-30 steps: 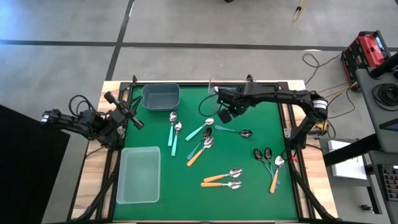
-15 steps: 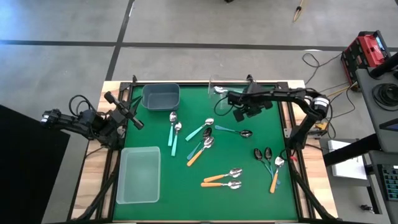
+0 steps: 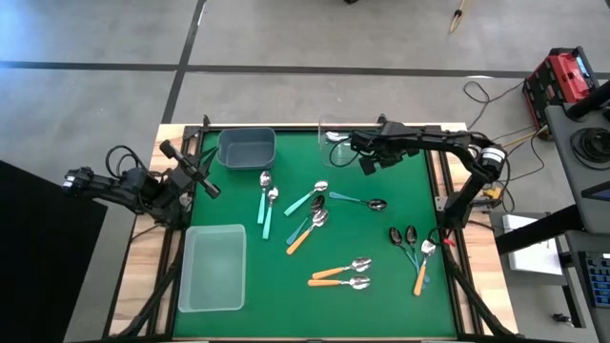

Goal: Sort silverware by color (type)
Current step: Adjust the transparent bin, then adjust the light blue spoon in the transparent bin

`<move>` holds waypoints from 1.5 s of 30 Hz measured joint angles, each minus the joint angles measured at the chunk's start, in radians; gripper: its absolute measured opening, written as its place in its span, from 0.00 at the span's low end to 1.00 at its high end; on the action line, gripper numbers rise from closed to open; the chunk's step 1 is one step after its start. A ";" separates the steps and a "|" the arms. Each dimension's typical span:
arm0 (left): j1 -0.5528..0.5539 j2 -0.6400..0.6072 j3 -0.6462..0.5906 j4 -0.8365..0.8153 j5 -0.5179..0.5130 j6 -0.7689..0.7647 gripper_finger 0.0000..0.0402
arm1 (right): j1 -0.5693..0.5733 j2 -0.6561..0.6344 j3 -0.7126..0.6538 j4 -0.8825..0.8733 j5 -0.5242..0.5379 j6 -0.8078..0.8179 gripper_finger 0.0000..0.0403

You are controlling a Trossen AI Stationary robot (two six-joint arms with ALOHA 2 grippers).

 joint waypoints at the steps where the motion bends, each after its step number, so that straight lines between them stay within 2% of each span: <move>1: 0.000 0.000 0.000 0.000 0.000 0.000 0.00 | 0.000 0.000 0.000 -0.001 -0.004 0.000 0.03; 9: 0.000 0.000 0.000 -0.006 -0.010 0.000 0.00 | 0.054 -0.013 0.013 0.009 -0.173 0.024 0.03; 12: 0.000 0.000 0.000 -0.006 -0.010 0.000 0.00 | 0.130 -0.052 0.054 0.096 -0.130 0.026 0.03; 17: 0.000 0.000 0.000 -0.006 -0.010 0.000 0.00 | 0.241 -0.167 0.149 0.324 0.061 -0.045 0.03; 21: 0.000 0.000 0.000 -0.006 -0.010 0.000 0.00 | 0.277 -0.250 0.205 0.445 0.072 -0.117 0.03; 25: 0.000 0.000 0.000 -0.005 -0.010 0.001 0.00 | 0.284 -0.281 0.215 0.451 0.073 -0.132 0.03; 29: 0.000 0.000 0.000 -0.005 -0.010 0.001 0.00 | 0.259 -0.260 0.205 0.429 0.058 -0.117 0.03; 32: 0.000 0.000 0.000 -0.005 -0.009 0.000 0.00 | 0.217 -0.207 0.204 0.423 -0.016 -0.109 0.03; 41: 0.000 0.000 0.000 -0.006 -0.009 0.000 0.00 | 0.022 0.008 0.283 0.383 -0.166 -0.178 0.03; 45: 0.000 0.000 0.000 -0.012 -0.009 0.001 0.00 | -0.056 0.122 0.350 0.311 -0.193 -0.236 0.03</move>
